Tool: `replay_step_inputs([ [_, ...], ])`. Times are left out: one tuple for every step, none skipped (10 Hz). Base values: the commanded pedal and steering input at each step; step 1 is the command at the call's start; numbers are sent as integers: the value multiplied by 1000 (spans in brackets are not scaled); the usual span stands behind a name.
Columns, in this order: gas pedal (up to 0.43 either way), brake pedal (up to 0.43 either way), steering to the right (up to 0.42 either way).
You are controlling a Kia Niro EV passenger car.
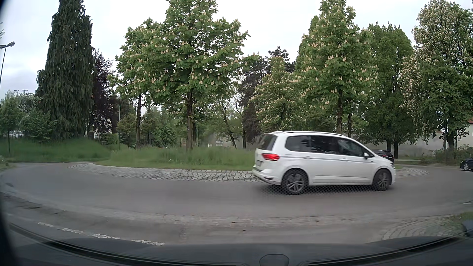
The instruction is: Follow the waypoints while adhering to traffic rules and regulations
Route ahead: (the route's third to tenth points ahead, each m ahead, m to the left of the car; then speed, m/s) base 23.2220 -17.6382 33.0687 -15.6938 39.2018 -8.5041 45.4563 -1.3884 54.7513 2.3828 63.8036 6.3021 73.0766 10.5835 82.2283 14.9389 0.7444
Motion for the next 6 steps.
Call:
replay_step_inputs([
  [0,159,78],
  [0,128,78],
  [0,128,78],
  [0,140,78],
  [0,152,78],
  [0,159,75],
])
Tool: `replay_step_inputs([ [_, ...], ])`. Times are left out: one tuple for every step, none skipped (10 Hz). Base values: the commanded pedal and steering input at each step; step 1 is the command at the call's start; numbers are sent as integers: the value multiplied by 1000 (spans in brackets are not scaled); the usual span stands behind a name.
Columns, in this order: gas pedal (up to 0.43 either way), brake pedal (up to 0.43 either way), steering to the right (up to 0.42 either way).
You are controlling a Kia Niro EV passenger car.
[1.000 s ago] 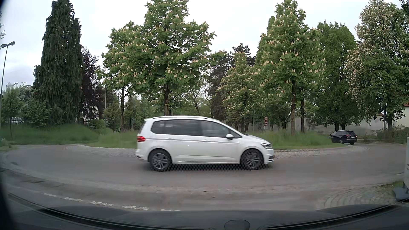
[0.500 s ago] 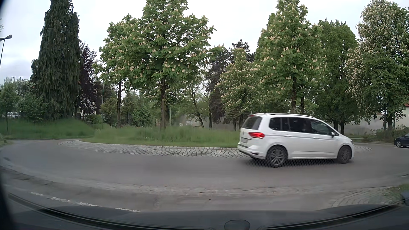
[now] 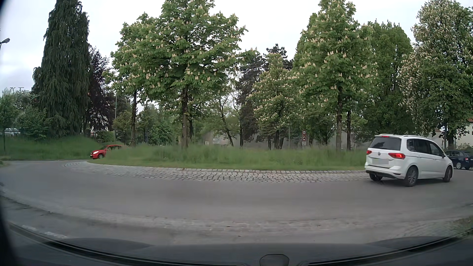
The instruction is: Follow the waypoints while adhering to traffic rules and regulations
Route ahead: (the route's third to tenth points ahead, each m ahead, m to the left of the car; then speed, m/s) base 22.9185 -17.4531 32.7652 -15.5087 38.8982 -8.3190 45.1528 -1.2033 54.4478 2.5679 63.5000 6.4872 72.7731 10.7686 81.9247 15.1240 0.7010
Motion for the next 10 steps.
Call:
replay_step_inputs([
  [0,165,72],
  [0,165,70],
  [0,165,66],
  [0,159,59],
  [0,159,55],
  [0,152,54],
  [0,152,55],
  [0,152,59],
  [0,146,60],
  [0,116,61],
])
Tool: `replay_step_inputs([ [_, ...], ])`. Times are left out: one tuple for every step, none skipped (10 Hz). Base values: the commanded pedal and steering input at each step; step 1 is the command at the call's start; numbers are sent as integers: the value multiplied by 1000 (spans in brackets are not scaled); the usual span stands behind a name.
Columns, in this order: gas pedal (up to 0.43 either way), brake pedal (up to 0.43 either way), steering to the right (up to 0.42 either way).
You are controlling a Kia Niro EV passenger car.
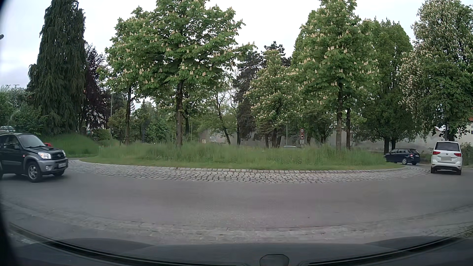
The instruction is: Follow the waypoints while adhering to traffic rules and regulations
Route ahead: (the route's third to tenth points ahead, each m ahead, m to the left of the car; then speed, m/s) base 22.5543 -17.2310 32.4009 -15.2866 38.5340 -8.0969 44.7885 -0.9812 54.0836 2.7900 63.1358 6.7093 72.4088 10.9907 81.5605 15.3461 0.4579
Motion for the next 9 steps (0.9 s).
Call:
replay_step_inputs([
  [0,110,62],
  [0,110,64],
  [0,116,68],
  [0,134,73],
  [0,146,78],
  [0,159,83],
  [0,165,88],
  [0,165,89],
  [0,165,89],
])
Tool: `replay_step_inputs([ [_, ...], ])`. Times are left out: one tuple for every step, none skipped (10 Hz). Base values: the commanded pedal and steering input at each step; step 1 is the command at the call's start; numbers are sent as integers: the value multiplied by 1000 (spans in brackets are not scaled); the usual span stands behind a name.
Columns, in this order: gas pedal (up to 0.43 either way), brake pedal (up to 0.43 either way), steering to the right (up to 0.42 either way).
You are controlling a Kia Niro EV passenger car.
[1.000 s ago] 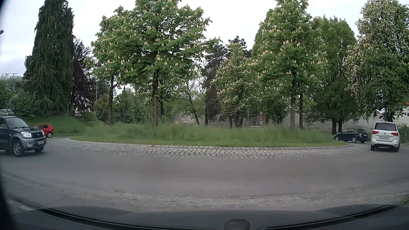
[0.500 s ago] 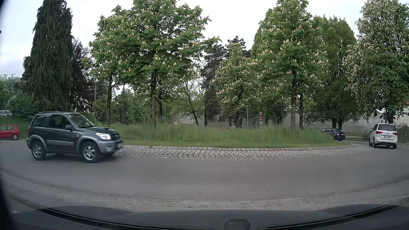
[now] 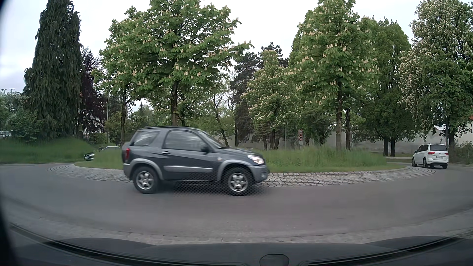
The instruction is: Follow the waypoints while adhering to traffic rules and regulations
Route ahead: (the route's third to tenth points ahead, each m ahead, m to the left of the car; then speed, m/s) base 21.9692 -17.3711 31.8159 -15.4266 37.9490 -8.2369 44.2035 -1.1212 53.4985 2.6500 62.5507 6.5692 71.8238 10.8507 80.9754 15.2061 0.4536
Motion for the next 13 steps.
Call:
replay_step_inputs([
  [0,171,89],
  [0,171,90],
  [0,171,91],
  [0,171,91],
  [0,171,92],
  [0,171,91],
  [0,171,91],
  [0,177,92],
  [0,177,91],
  [0,177,91],
  [0,177,92],
  [0,177,91],
  [0,177,91],
])
